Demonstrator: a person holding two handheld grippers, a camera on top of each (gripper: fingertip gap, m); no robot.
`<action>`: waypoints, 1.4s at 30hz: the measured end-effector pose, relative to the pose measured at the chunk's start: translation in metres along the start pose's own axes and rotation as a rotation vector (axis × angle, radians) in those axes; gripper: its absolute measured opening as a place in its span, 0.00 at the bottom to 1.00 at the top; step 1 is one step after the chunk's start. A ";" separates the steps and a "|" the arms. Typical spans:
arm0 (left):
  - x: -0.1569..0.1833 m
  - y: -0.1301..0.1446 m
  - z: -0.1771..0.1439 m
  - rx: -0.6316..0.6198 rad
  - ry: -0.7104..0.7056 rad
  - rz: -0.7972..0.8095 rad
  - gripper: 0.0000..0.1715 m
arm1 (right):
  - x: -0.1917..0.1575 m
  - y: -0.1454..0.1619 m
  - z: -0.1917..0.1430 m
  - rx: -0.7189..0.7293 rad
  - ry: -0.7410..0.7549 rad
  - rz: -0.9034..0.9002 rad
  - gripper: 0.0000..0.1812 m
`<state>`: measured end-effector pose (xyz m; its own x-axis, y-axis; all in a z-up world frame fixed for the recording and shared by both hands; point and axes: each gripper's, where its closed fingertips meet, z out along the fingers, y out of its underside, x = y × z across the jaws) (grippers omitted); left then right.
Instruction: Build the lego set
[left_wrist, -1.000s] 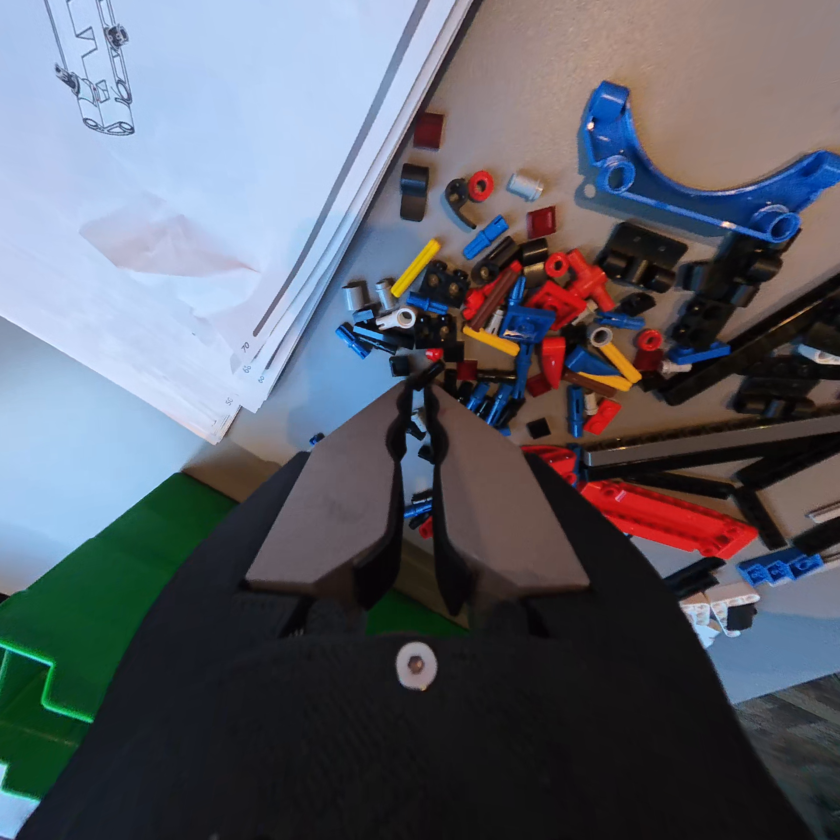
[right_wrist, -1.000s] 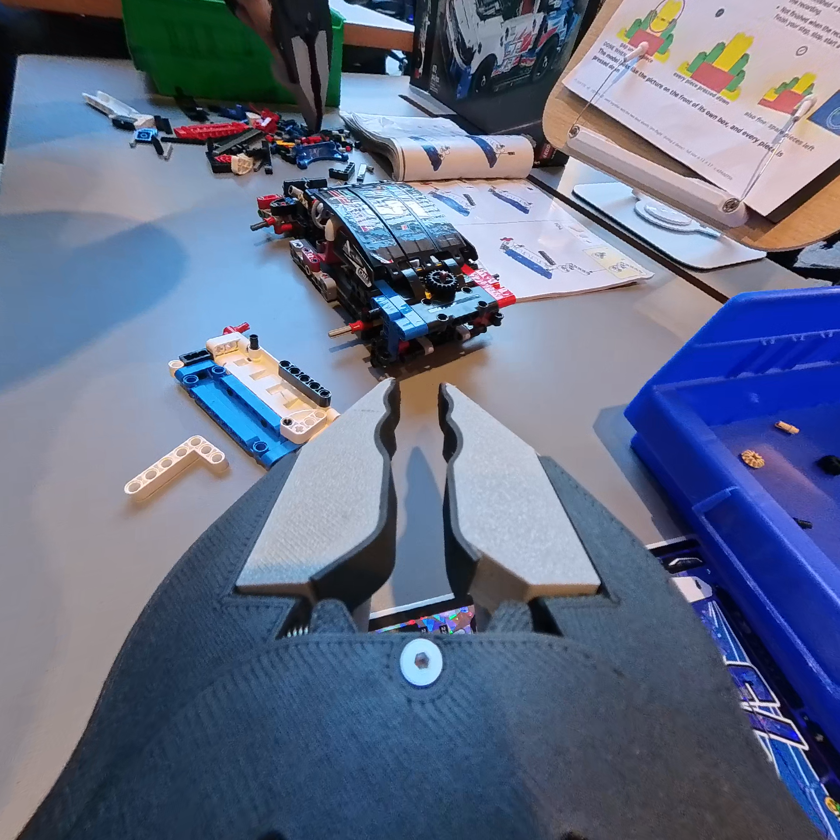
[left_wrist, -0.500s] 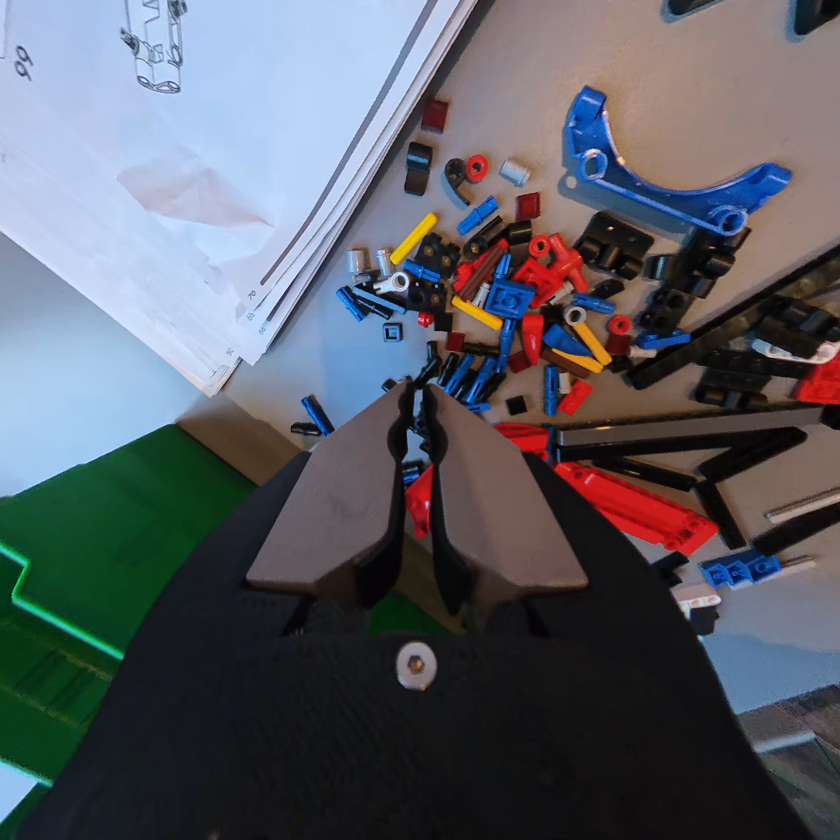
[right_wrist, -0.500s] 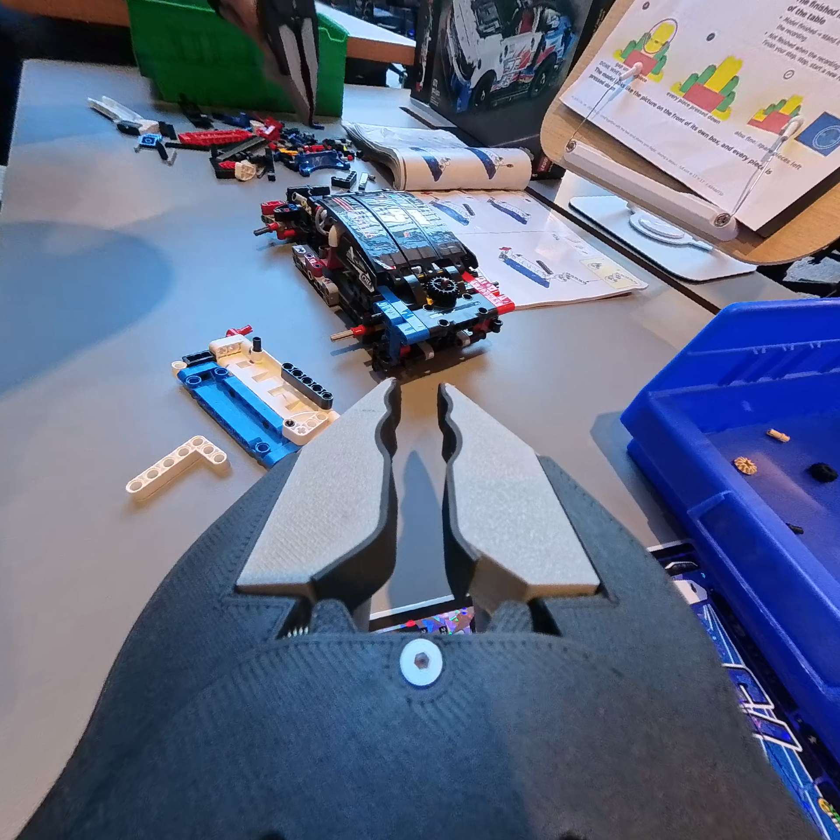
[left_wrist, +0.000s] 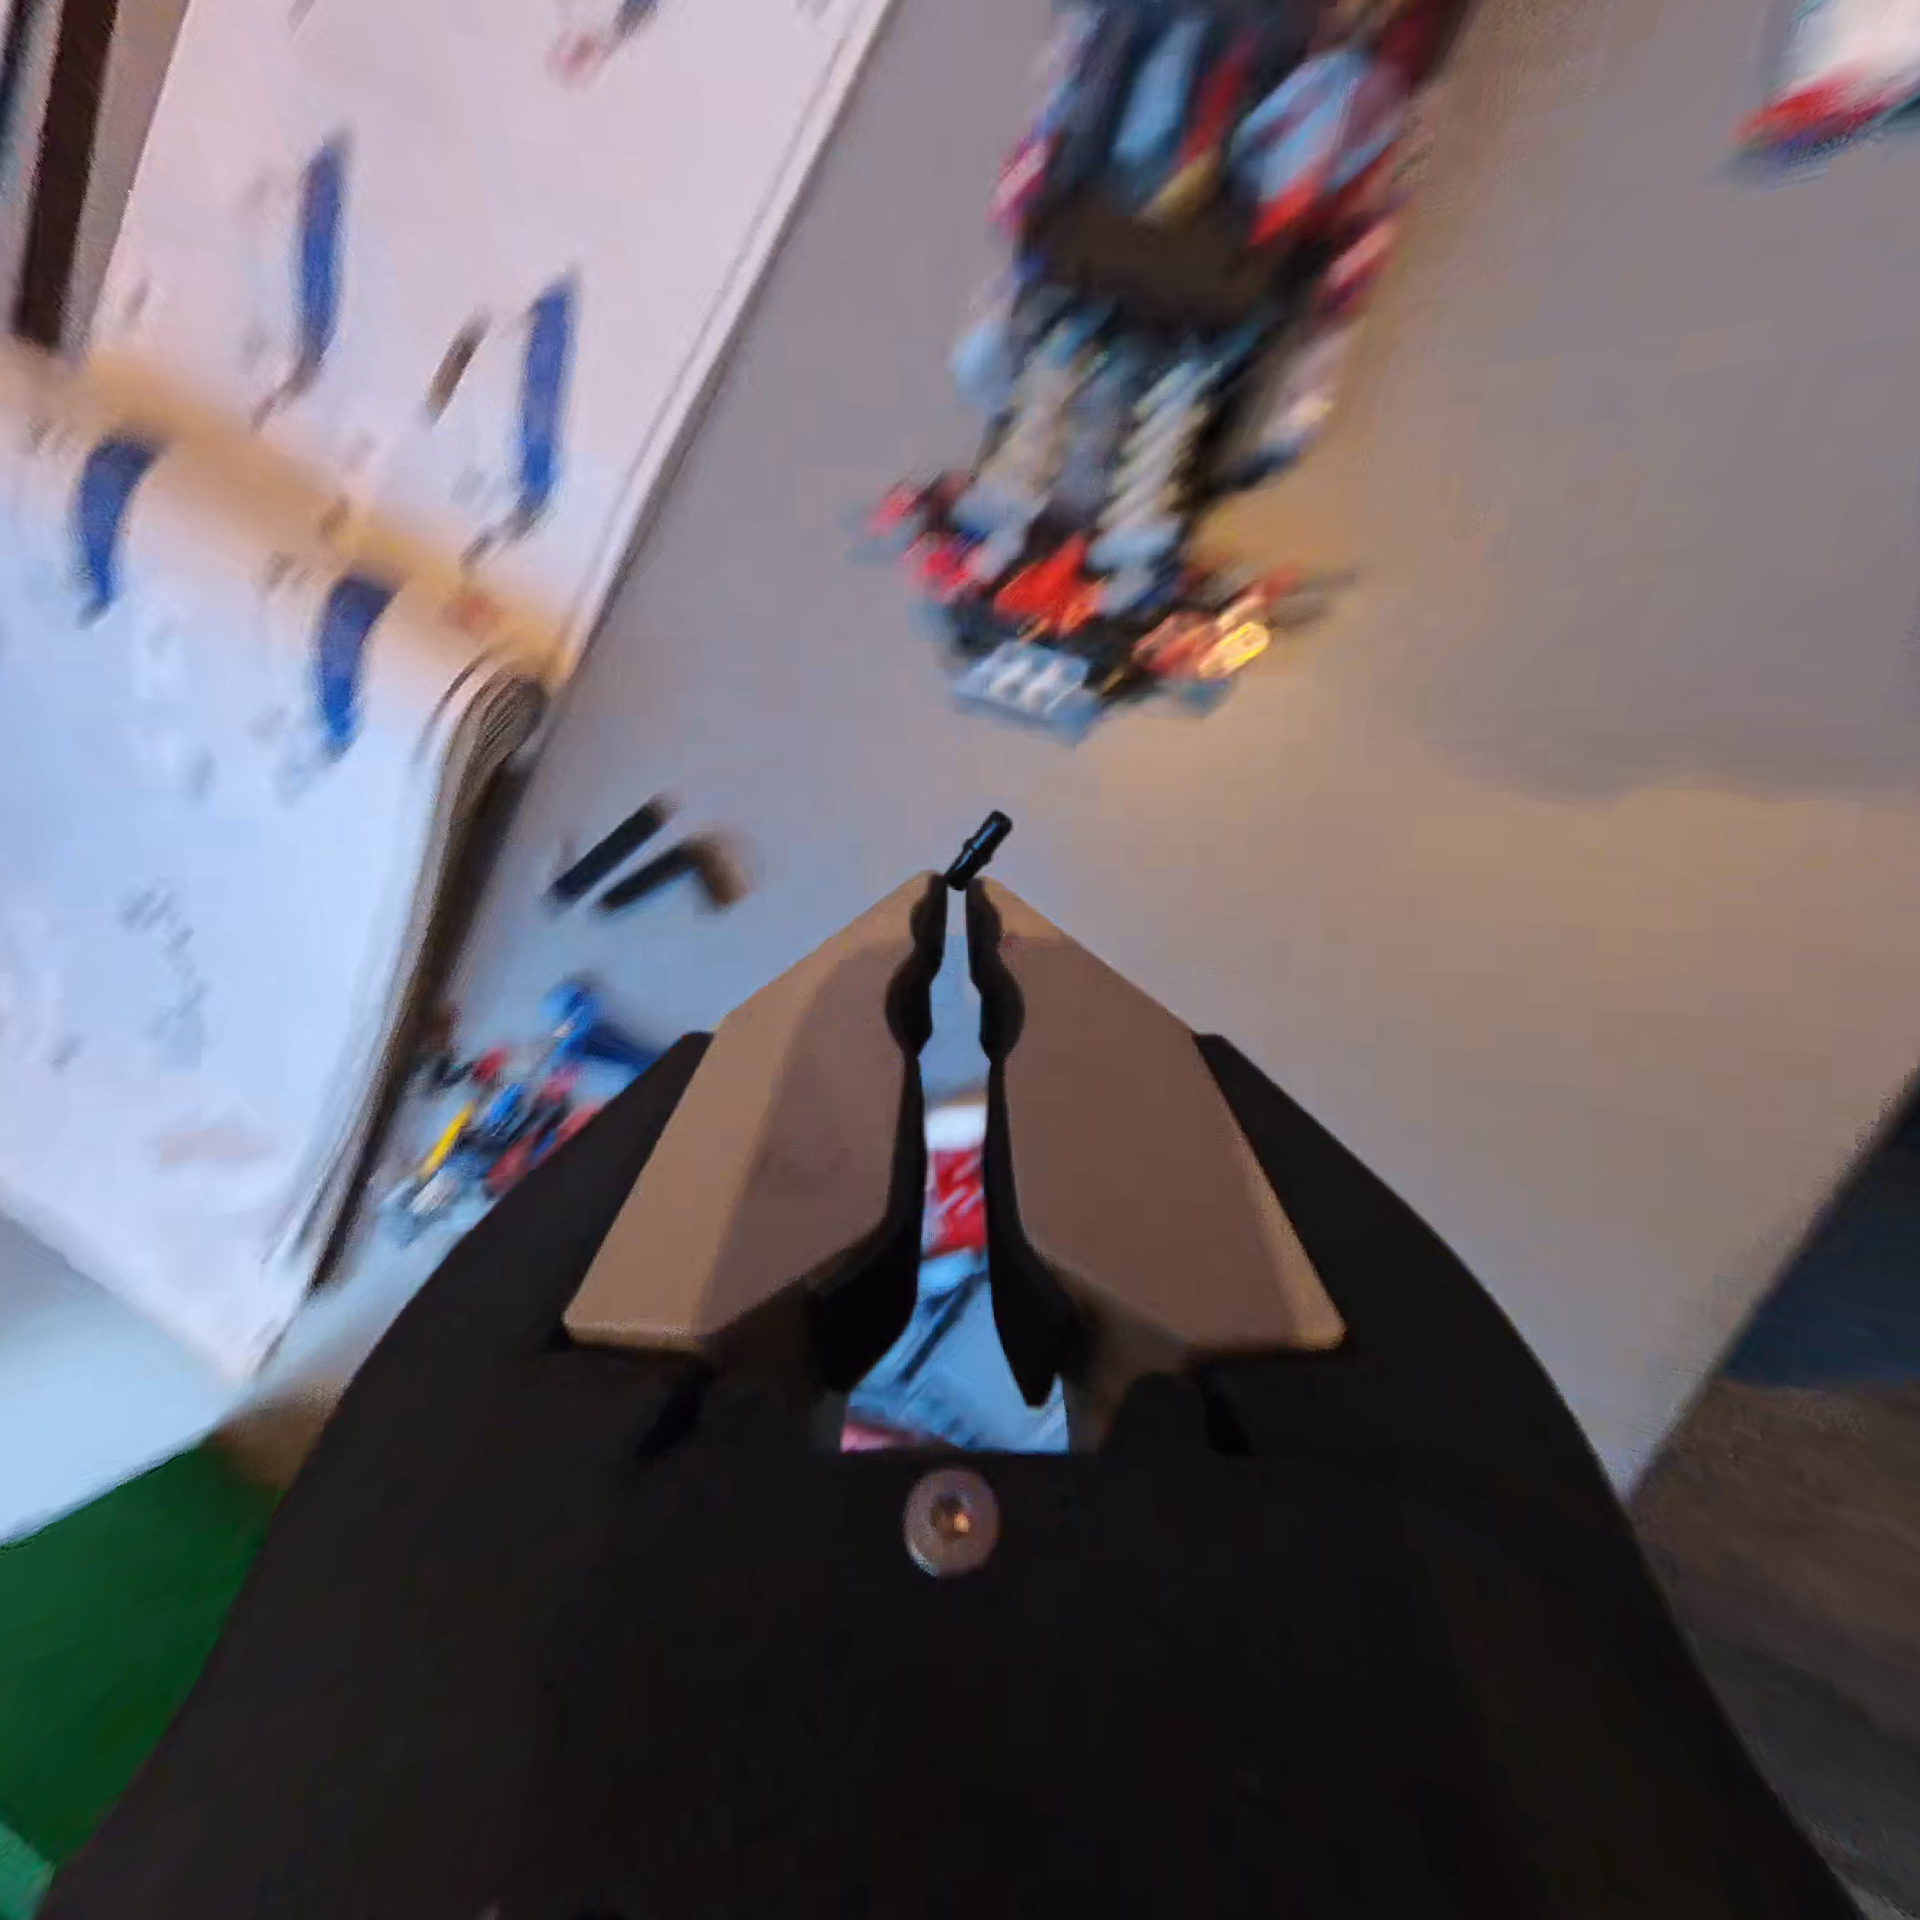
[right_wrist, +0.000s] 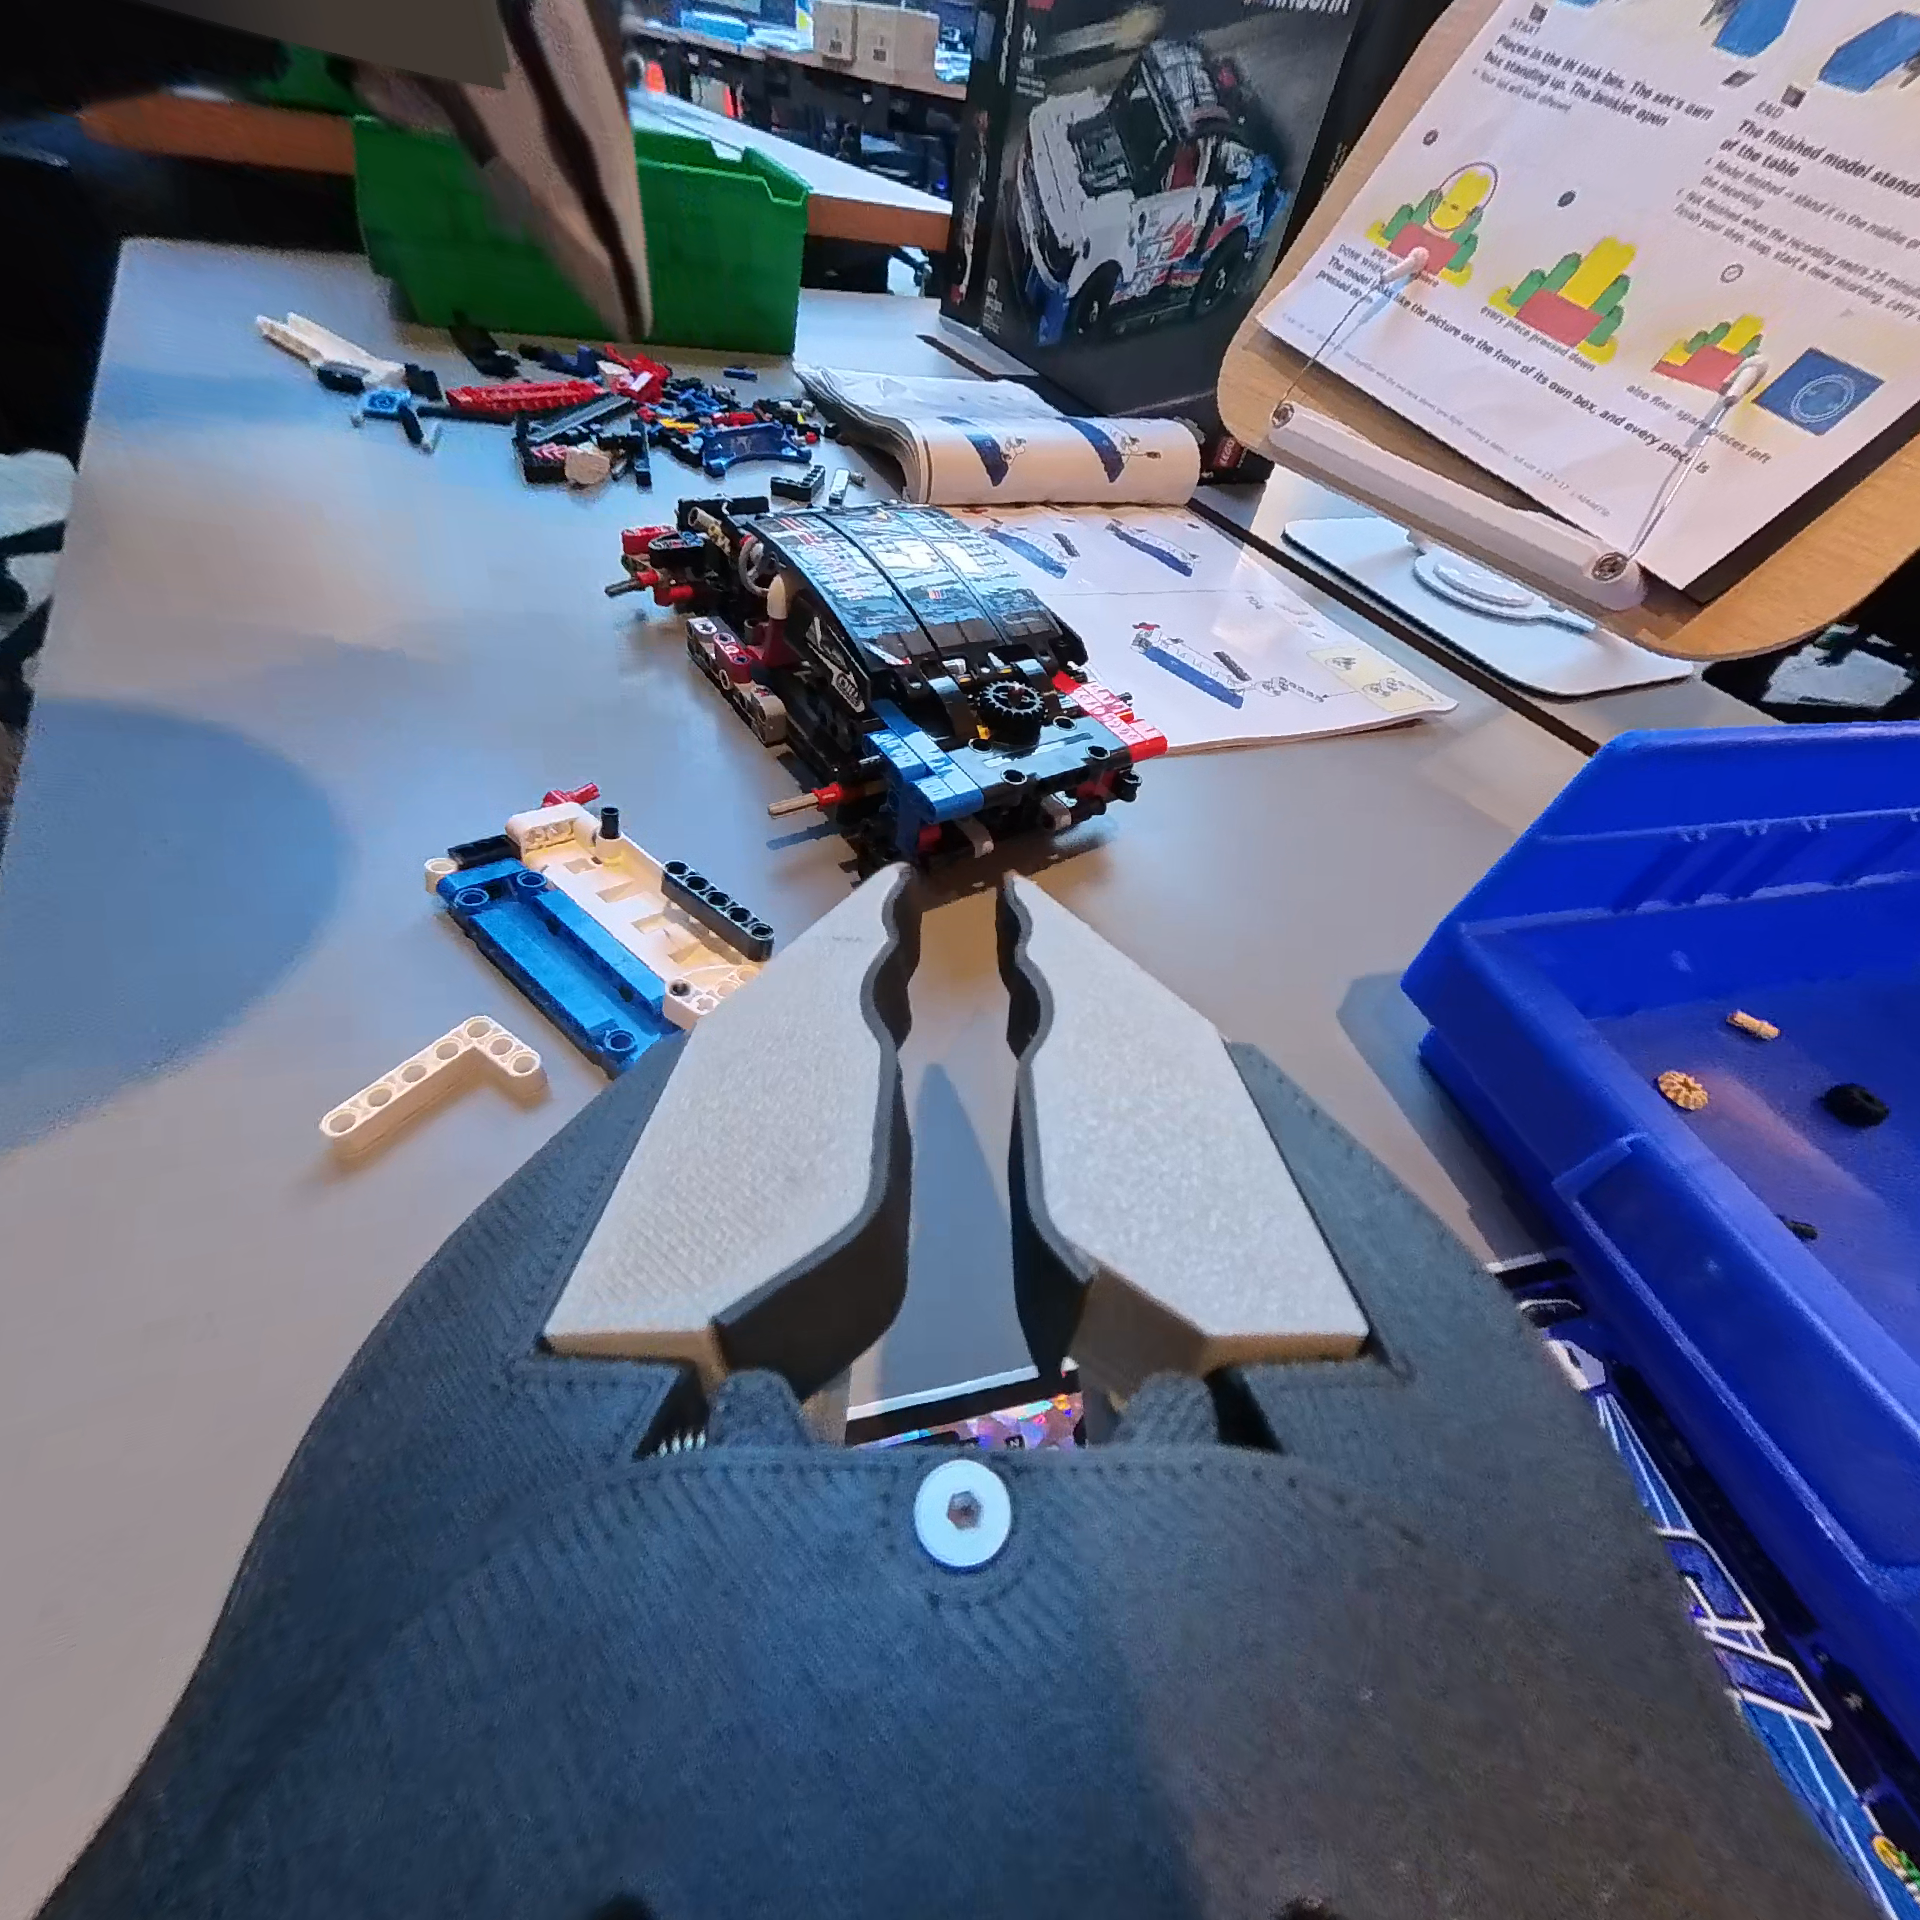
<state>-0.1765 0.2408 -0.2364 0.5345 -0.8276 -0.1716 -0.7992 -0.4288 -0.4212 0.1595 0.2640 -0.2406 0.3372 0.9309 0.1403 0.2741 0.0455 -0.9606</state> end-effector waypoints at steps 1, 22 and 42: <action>0.026 -0.019 0.006 0.048 0.038 0.011 0.00 | 0.000 -0.001 0.000 0.004 -0.002 0.000 0.06; 0.202 -0.202 0.098 0.428 0.108 0.006 0.00 | -0.084 -0.001 0.009 -0.092 -0.337 0.055 0.04; 0.204 -0.218 0.106 0.470 0.135 -0.064 0.00 | -0.073 0.009 0.010 -0.135 -0.296 0.086 0.00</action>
<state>0.1360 0.2038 -0.2737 0.5132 -0.8578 -0.0289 -0.5387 -0.2958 -0.7888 0.1287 0.1999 -0.2616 0.0935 0.9950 -0.0351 0.3798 -0.0682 -0.9225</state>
